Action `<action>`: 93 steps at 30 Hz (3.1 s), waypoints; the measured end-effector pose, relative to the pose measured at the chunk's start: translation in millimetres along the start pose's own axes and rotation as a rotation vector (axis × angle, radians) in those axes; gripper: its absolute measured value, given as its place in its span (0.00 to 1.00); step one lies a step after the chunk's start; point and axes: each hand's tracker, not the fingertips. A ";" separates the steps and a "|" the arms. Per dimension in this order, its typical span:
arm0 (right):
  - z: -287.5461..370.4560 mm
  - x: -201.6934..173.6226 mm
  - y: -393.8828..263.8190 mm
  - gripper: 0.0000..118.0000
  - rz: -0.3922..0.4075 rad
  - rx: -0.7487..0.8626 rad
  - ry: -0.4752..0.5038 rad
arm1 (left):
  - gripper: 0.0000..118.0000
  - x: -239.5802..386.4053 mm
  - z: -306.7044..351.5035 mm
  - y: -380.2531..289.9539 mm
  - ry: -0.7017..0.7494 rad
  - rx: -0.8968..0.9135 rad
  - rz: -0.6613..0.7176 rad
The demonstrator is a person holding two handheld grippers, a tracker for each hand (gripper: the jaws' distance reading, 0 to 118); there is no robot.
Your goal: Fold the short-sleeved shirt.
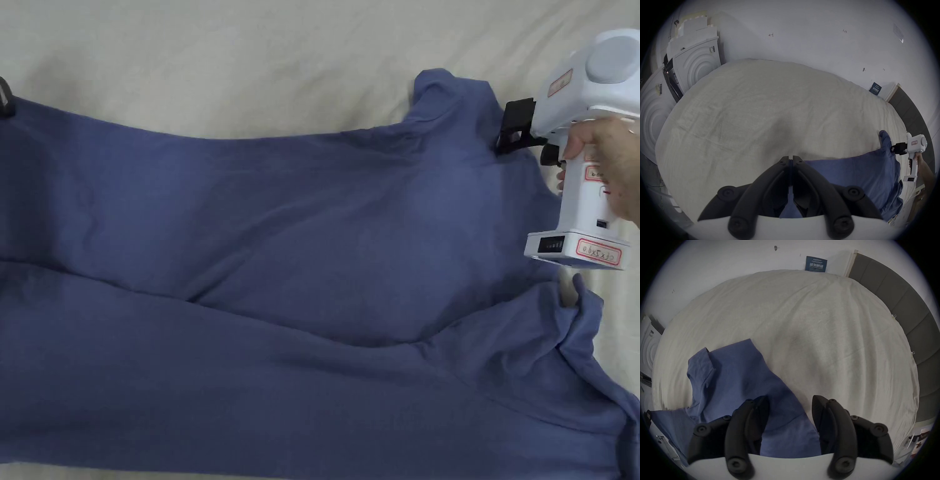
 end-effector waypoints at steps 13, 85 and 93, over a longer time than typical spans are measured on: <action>67.2 0.8 -2.7 0.07 0.011 0.072 0.126 | 0.02 -0.7 13.0 -0.5 0.003 0.002 0.013; 345.0 31.5 -367.4 0.04 0.044 1.003 0.188 | 0.00 48.5 264.2 -206.6 0.048 0.635 -0.159; 338.6 26.4 -362.8 0.03 0.036 0.964 0.184 | 0.00 34.7 258.3 -192.8 -0.019 0.590 -0.130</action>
